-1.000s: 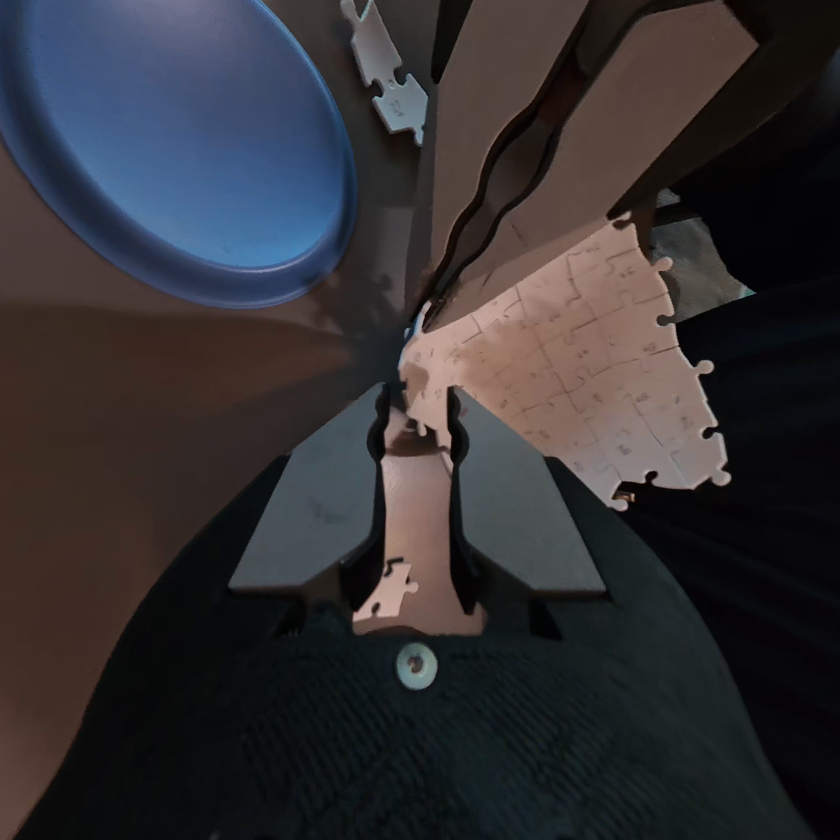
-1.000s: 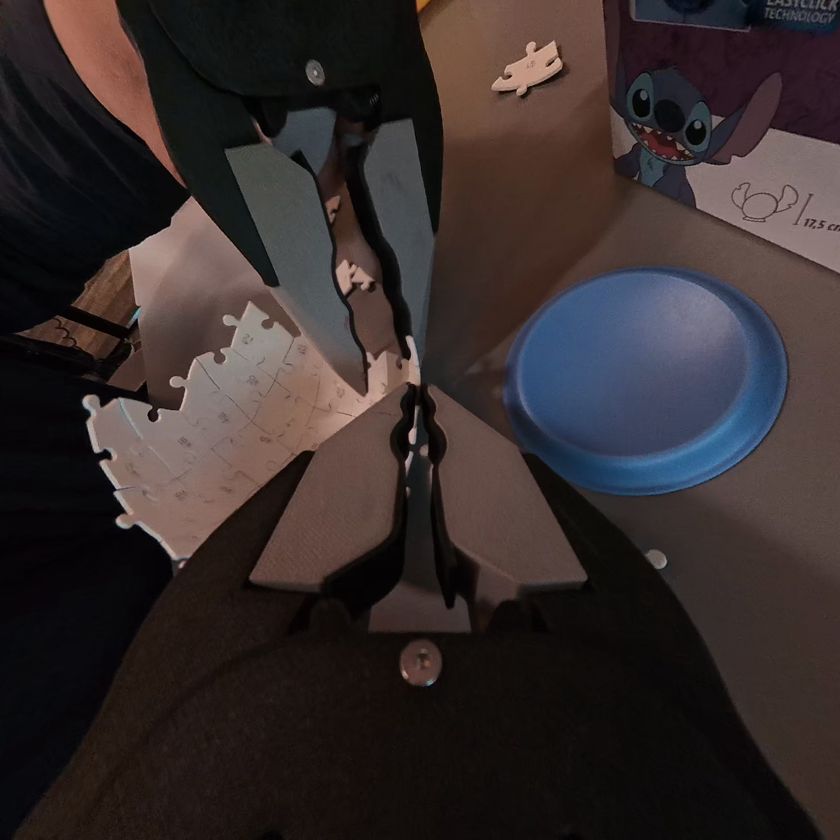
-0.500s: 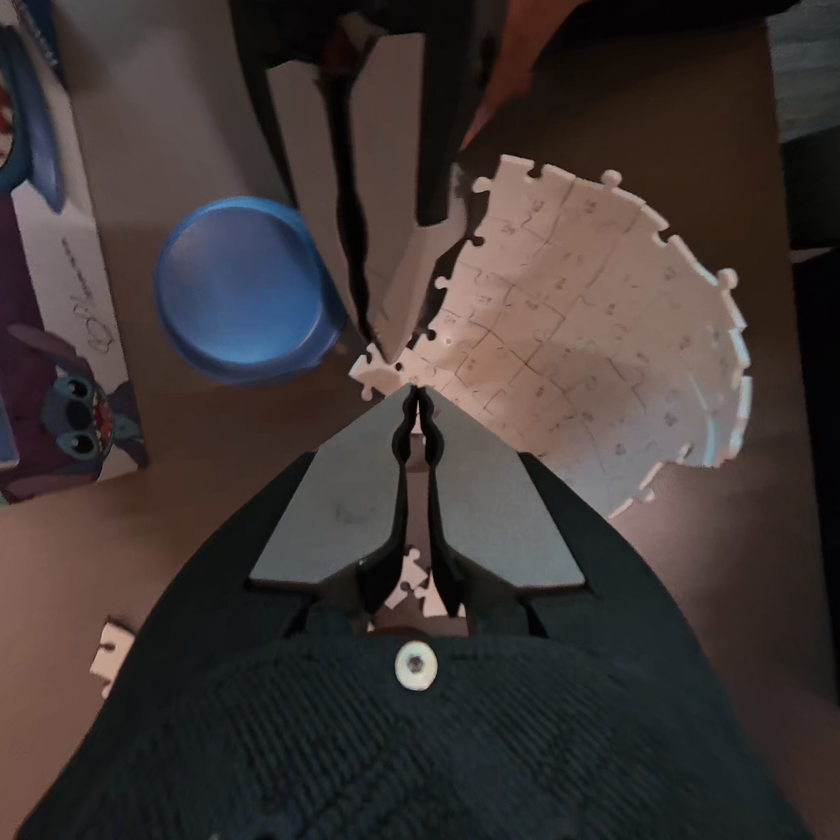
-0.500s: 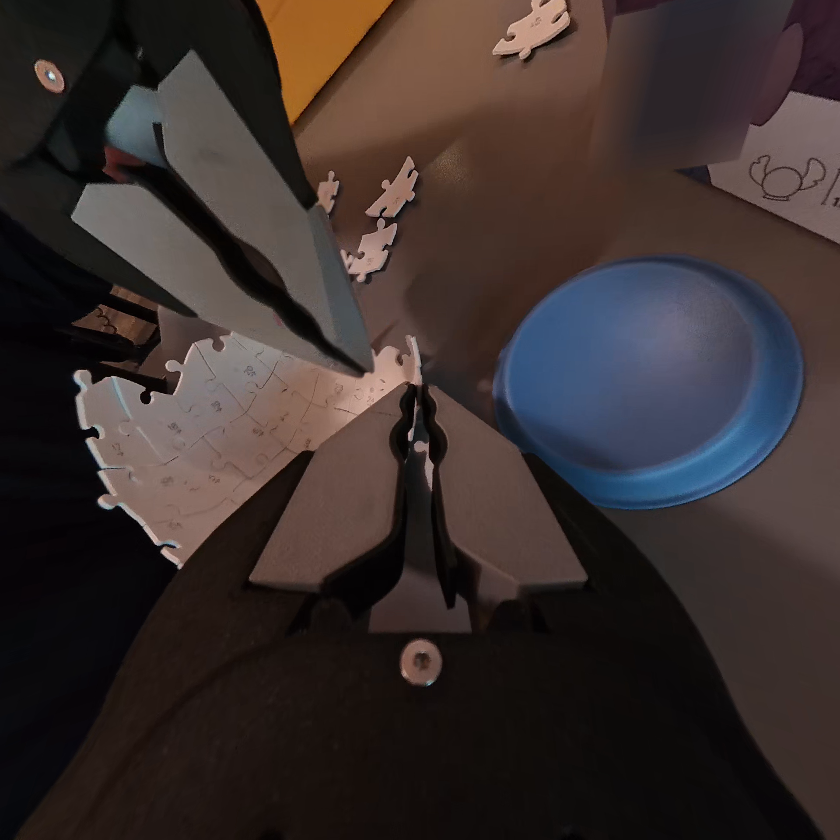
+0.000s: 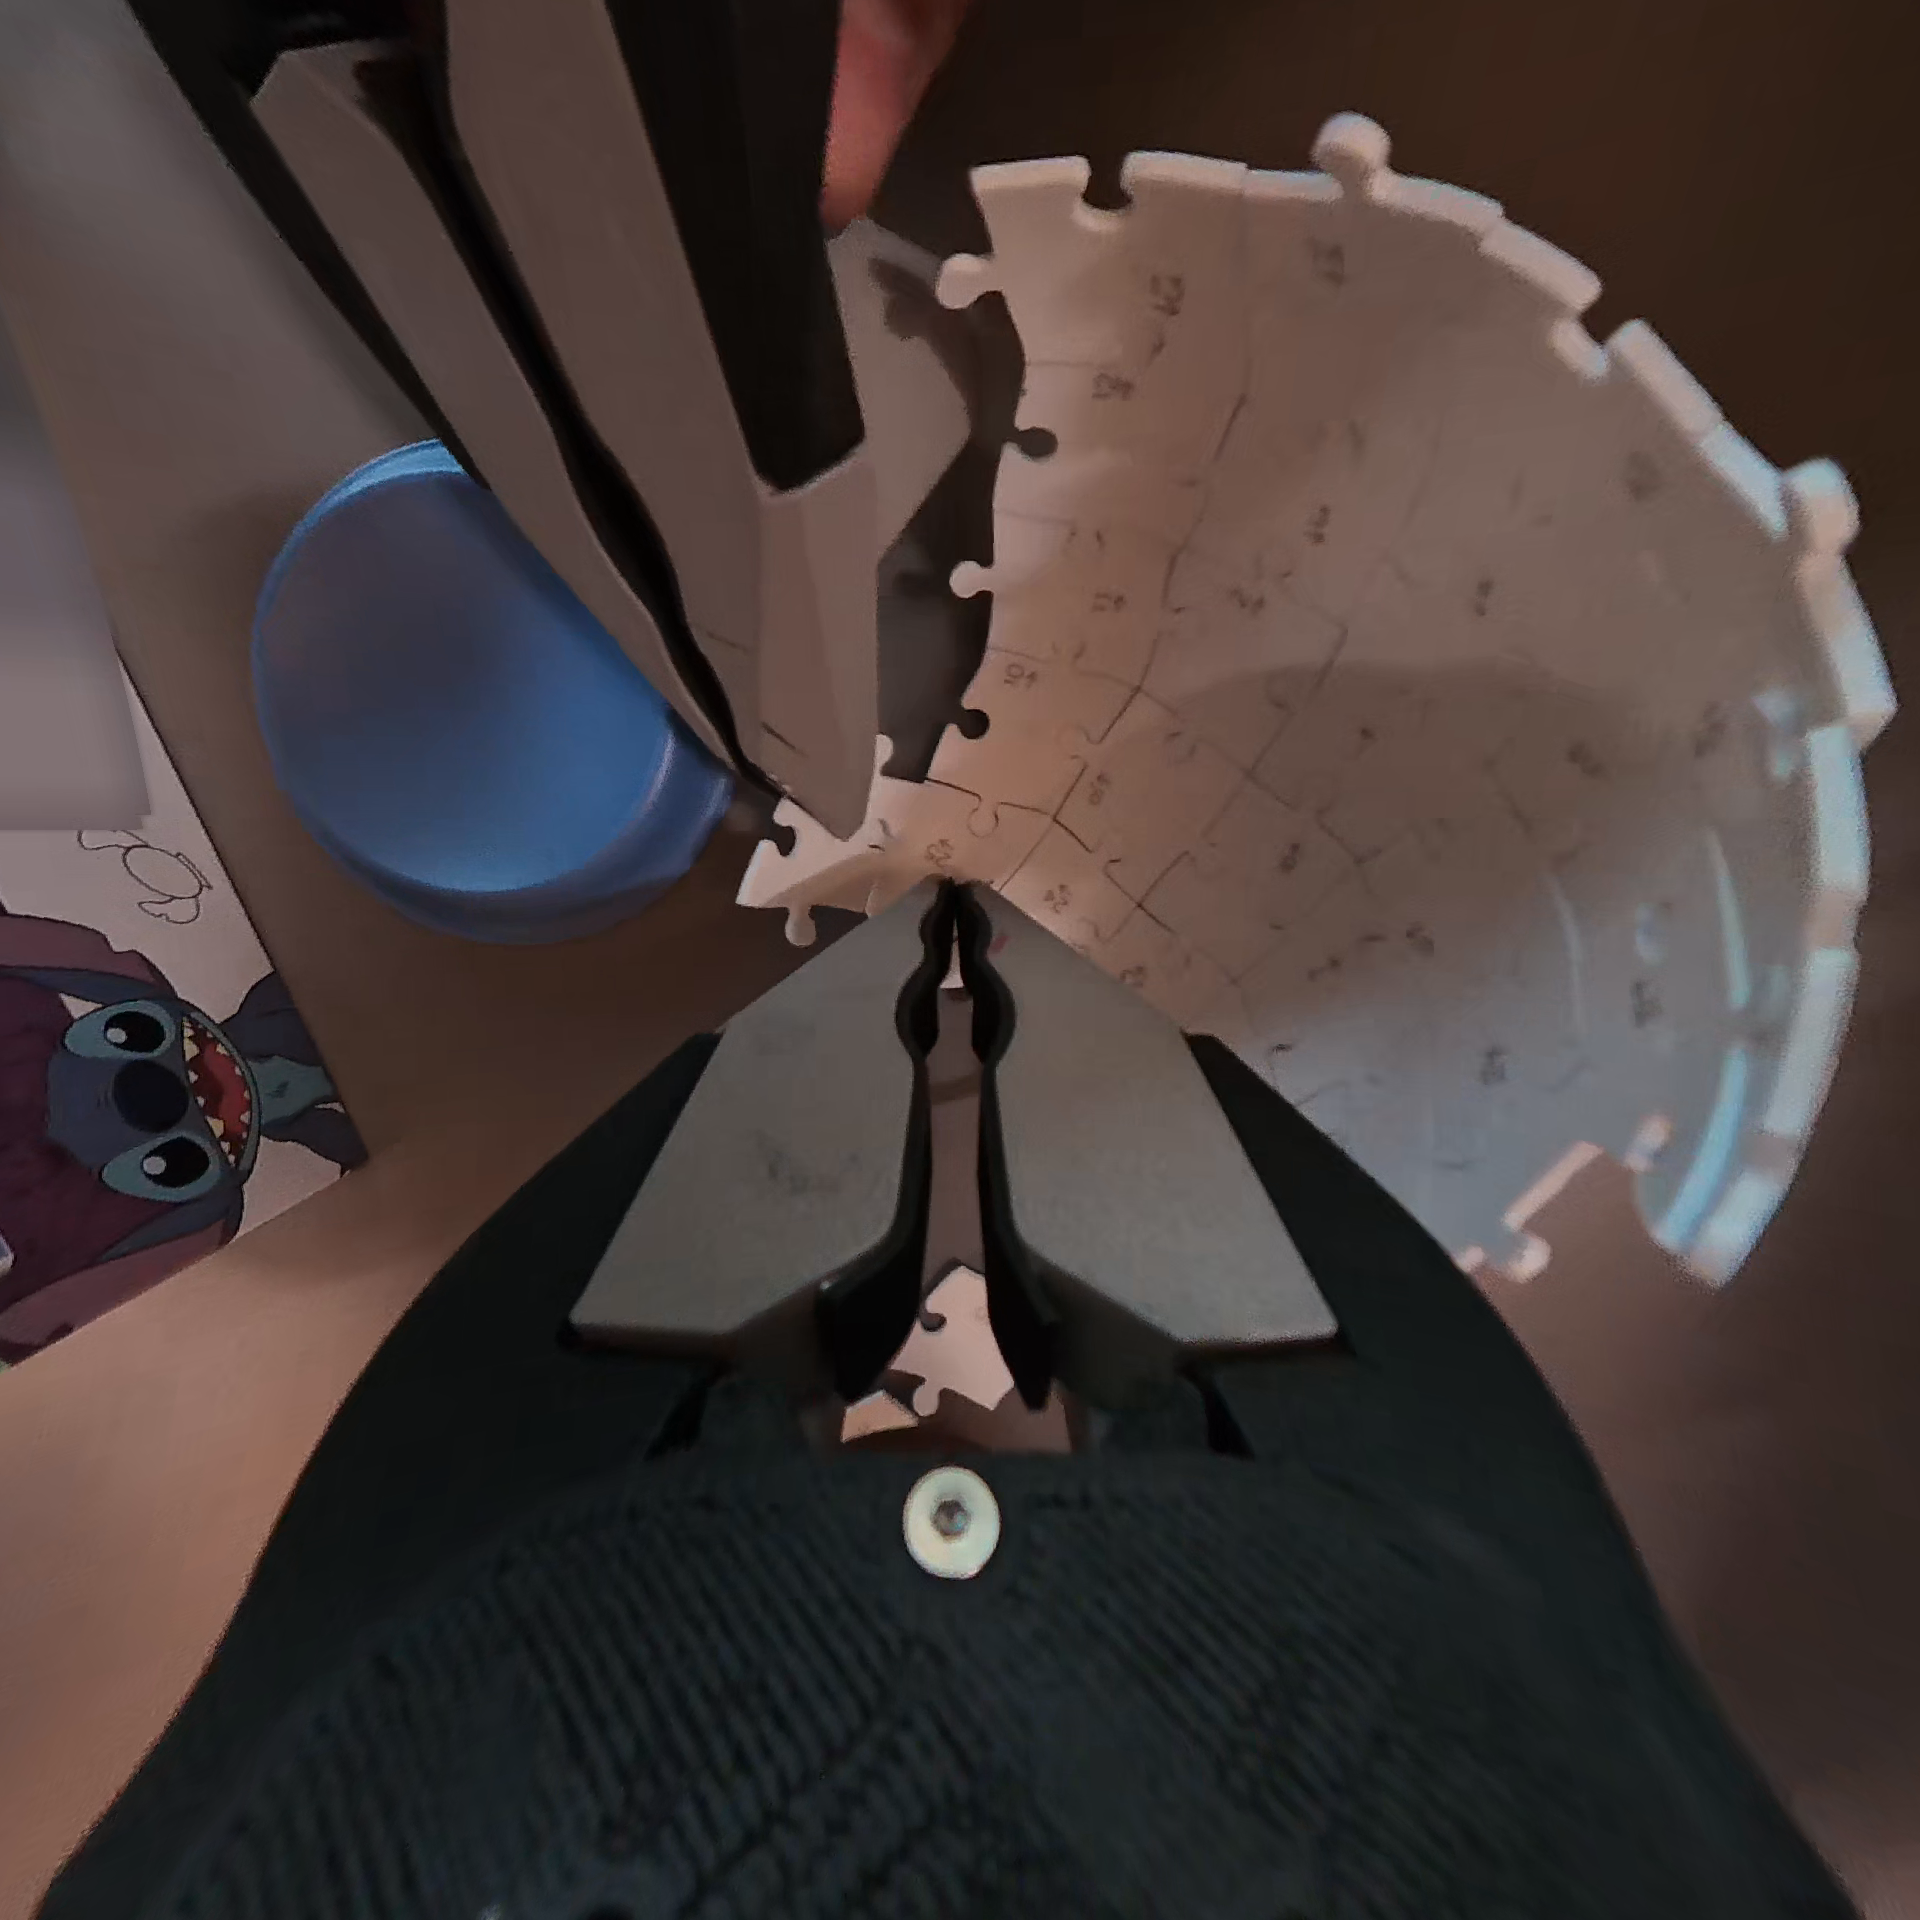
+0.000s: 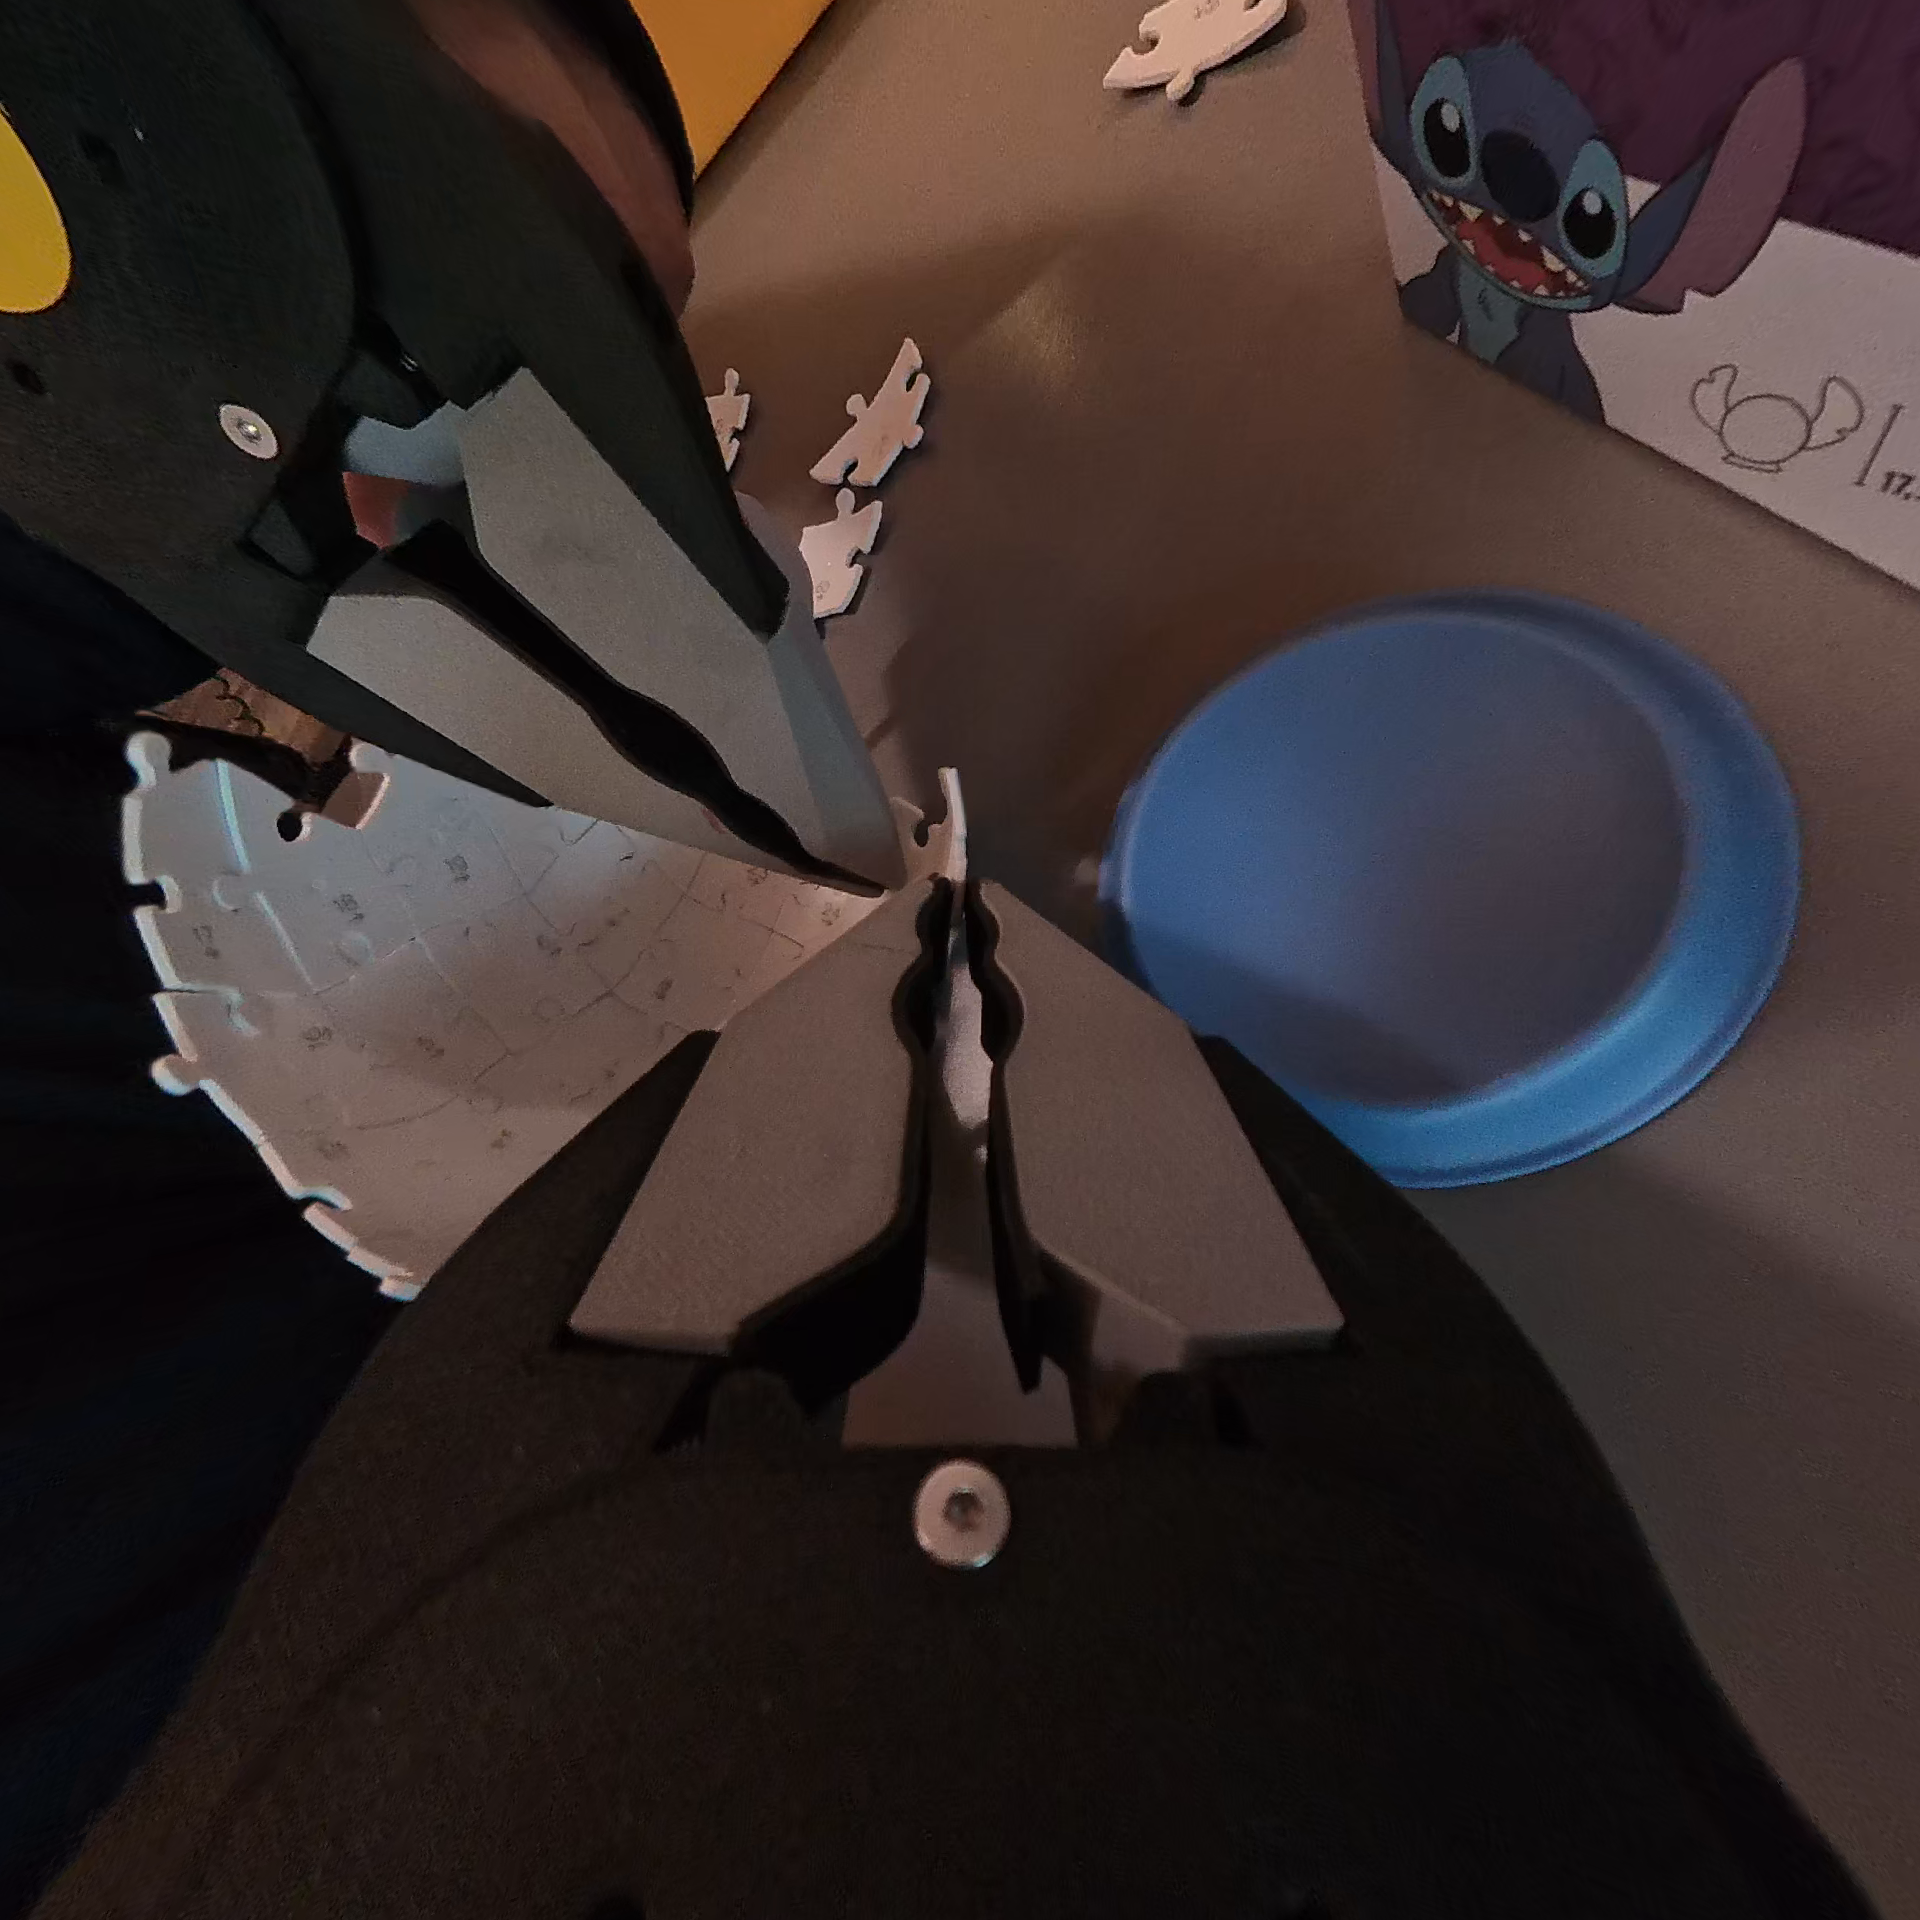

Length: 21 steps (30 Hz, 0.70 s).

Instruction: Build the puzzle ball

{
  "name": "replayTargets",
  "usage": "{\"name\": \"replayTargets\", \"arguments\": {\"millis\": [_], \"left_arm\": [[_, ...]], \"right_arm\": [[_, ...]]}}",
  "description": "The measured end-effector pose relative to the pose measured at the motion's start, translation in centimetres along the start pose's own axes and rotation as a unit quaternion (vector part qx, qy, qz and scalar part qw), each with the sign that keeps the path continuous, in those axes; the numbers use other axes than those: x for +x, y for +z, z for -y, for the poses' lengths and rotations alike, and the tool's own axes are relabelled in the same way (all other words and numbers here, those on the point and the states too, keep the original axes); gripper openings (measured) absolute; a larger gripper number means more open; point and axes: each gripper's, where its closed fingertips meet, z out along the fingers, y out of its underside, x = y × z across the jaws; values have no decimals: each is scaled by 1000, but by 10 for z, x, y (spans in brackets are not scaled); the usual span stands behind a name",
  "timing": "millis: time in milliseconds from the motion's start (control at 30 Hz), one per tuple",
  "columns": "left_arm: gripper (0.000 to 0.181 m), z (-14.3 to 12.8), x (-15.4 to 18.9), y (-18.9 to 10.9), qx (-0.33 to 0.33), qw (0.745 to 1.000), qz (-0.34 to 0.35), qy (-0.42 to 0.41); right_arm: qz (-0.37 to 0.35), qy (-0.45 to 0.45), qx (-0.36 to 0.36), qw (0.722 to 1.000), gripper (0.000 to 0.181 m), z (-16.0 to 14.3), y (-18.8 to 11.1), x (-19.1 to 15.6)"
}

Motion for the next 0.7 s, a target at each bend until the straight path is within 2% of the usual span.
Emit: {"name": "replayTargets", "arguments": {"millis": [233, 700], "left_arm": [[0, -1, 3, 1, 6, 1000, -20, 8], [0, 5, 6, 4, 20, 998, -23, 47]], "right_arm": [[1, -11, -15, 1000, 0, -1, -1, 6], [25, 17, 8, 1000, 0, -4, -8, 1]]}}
